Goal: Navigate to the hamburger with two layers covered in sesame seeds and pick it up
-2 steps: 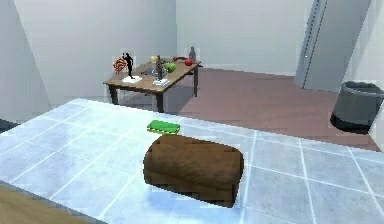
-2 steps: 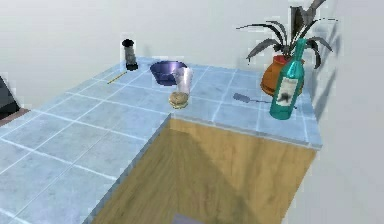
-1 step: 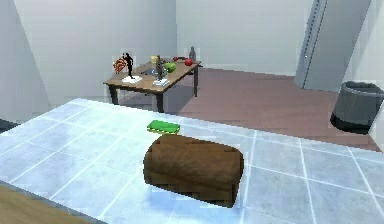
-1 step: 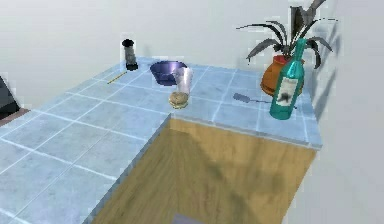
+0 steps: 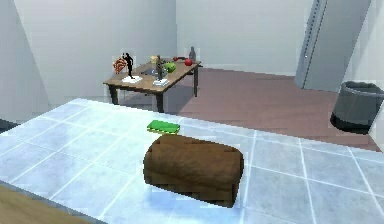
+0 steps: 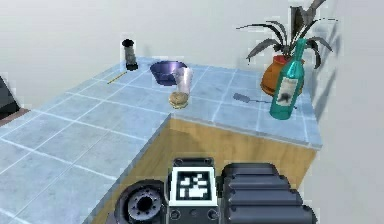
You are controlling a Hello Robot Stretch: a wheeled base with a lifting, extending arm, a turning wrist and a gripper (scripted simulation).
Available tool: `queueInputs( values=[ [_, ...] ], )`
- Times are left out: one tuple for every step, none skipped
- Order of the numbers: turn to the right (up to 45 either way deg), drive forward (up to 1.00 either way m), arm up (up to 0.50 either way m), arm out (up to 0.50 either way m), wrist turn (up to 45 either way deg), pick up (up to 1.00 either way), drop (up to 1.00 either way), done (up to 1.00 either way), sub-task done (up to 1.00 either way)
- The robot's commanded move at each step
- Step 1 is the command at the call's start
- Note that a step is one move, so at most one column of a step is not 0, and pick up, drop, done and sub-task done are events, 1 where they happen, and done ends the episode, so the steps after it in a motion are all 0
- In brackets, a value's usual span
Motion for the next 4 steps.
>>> queueInputs(
  values=[
    [0.0, 0.00, 0.00, 0.48, 0.0, 0.00, 0.00, 0.00, 0.00],
    [0.0, 0.00, 0.00, 0.00, 45.0, 0.00, 0.00, 0.00, 0.00],
    [0.0, 0.00, 0.00, 0.00, 45.0, 0.00, 0.00, 0.00, 0.00],
    [0.0, 0.00, 0.00, 0.00, 45.0, 0.00, 0.00, 0.00, 0.00]
  ],
)
